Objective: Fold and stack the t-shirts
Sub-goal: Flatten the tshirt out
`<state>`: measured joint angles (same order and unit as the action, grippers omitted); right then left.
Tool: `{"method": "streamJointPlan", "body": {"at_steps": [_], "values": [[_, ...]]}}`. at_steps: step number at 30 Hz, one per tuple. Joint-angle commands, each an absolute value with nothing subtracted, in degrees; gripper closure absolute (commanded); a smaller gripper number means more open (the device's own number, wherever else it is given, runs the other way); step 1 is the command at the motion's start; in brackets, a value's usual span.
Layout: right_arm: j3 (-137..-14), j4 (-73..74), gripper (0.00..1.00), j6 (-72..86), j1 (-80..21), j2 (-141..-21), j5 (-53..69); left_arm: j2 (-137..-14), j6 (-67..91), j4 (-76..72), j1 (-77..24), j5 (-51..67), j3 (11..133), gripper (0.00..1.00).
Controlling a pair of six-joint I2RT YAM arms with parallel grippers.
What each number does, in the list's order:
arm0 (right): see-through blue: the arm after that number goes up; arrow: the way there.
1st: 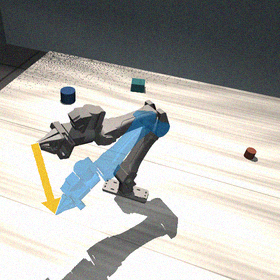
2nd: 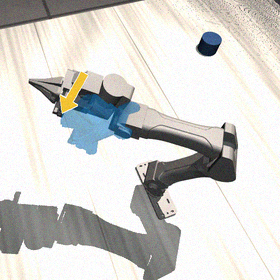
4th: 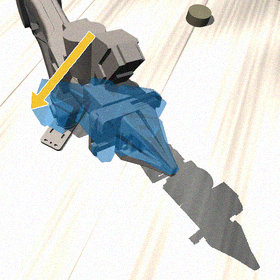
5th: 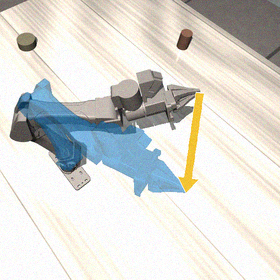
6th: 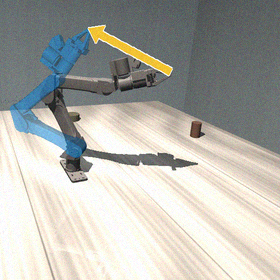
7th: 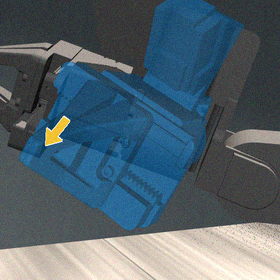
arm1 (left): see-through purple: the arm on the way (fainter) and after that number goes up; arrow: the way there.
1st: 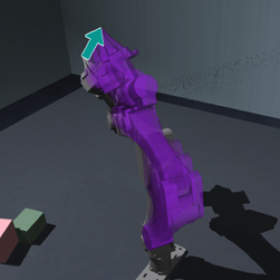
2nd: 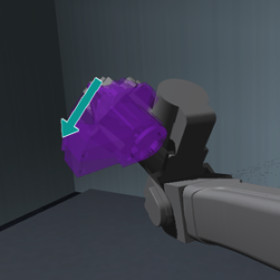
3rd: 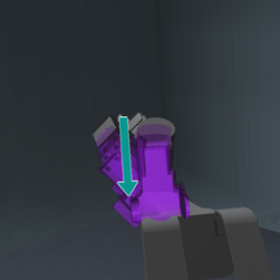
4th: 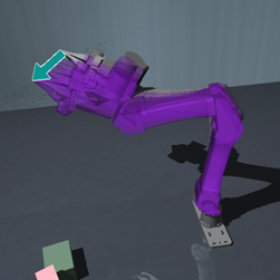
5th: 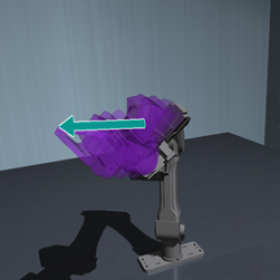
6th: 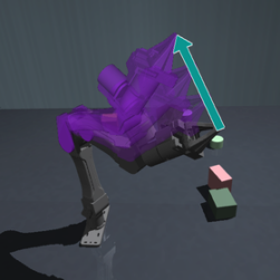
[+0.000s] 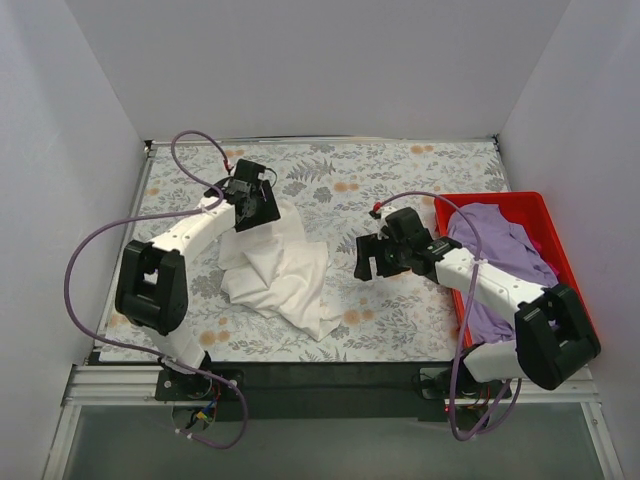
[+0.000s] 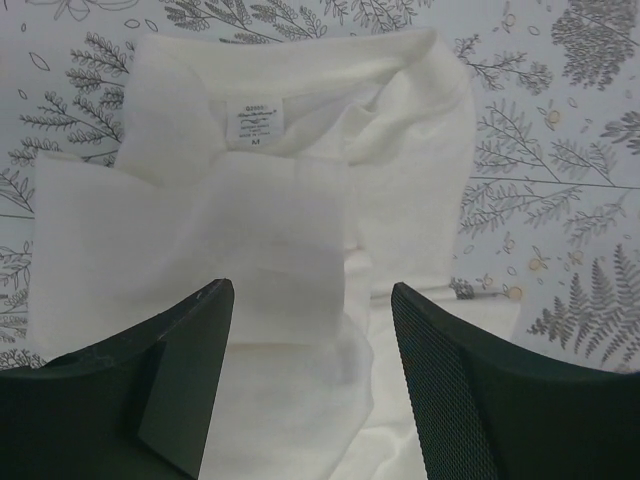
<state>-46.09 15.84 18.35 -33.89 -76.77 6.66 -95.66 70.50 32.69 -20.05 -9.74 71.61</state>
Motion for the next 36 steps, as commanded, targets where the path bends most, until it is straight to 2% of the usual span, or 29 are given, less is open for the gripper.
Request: {"method": "streamJointPlan", "body": {"at_steps": [1,9,12,13,16,17,18,26,34,36], "values": [[-48.5,12.6,0.27,17.6,-35.6,-78.0,7.8,-98.4,66.9,34.3,-21.6,-16.4,75.8,0.40],[-51.7,9.8,0.27,18.3,-41.2,-84.5,7.5,-102.5,65.7,34.7,-24.1,-20.5,75.4,0.42],[-54.7,9.1,0.27,18.2,-43.0,-88.0,7.3,-102.0,65.6,34.3,-24.3,-20.7,74.1,0.56],[-55.5,9.1,0.27,17.8,-43.2,-88.8,7.1,-101.5,65.6,34.2,-24.3,-20.7,73.7,0.68],[-58.8,8.5,0.28,17.2,-43.7,-92.5,6.0,-99.7,64.8,33.9,-24.3,-21.7,72.1,0.85],[-59.7,8.5,0.28,16.4,-43.7,-94.1,5.5,-98.5,64.2,33.8,-24.3,-22.0,71.3,0.97],[-60.5,8.5,0.28,15.9,-43.6,-95.1,4.9,-97.9,63.8,34.1,-24.3,-22.1,71.2,1.00],[-70.0,8.6,0.34,12.6,-43.5,-104.7,2.9,-89.1,63.0,35.2,-21.2,-22.1,67.2,1.00],[-74.4,8.6,0.34,11.6,-43.5,-112.1,3.8,-78.9,60.4,36.8,-12.8,-21.7,66.2,1.00],[-74.6,8.6,0.38,11.3,-43.5,-113.3,4.1,-76.6,60.0,37.1,-10.7,-21.4,65.8,1.00]]}}
